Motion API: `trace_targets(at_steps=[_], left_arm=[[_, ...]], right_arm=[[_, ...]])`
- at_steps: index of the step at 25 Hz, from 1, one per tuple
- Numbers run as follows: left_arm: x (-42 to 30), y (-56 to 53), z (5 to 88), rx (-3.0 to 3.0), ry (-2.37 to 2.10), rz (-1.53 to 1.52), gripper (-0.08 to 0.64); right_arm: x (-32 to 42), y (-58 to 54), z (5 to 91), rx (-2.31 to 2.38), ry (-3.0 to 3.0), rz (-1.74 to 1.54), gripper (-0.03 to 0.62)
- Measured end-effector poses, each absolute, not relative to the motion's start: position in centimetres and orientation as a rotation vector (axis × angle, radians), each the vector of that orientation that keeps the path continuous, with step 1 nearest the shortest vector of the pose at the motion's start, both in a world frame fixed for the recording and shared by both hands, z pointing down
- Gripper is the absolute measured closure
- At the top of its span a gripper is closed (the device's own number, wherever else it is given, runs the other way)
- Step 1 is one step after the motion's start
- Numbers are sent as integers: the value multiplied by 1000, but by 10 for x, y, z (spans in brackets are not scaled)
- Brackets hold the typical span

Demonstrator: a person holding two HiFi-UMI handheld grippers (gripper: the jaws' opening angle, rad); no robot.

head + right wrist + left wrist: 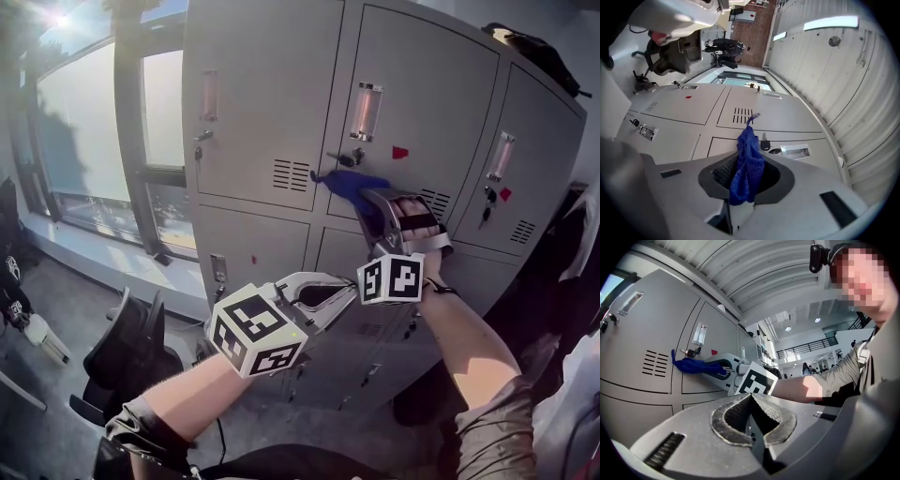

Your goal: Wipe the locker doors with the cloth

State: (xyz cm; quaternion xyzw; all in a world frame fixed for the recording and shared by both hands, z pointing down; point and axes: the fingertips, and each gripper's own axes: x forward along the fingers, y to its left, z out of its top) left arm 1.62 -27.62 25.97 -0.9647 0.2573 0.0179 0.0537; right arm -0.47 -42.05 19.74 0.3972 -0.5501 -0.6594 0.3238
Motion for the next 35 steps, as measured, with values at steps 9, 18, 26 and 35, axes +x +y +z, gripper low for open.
trace_targets(at_steps=[9,18,26,35], left_arm=[[1,-280,268,-2942,836,50,552],[3,-280,272,-2945,829,40,552],[3,-282,265,-2942,830,68,552],[8,-280,247,-2911,812,102,552]], right_arm=[[-8,-427,243,984,-1462,-1703,515],[-7,-426,277,929,-1492,-1655,515],[8,-379,189,966,-1474,-1786,515],[52,-376,27,1169,-1312,-1849,515]])
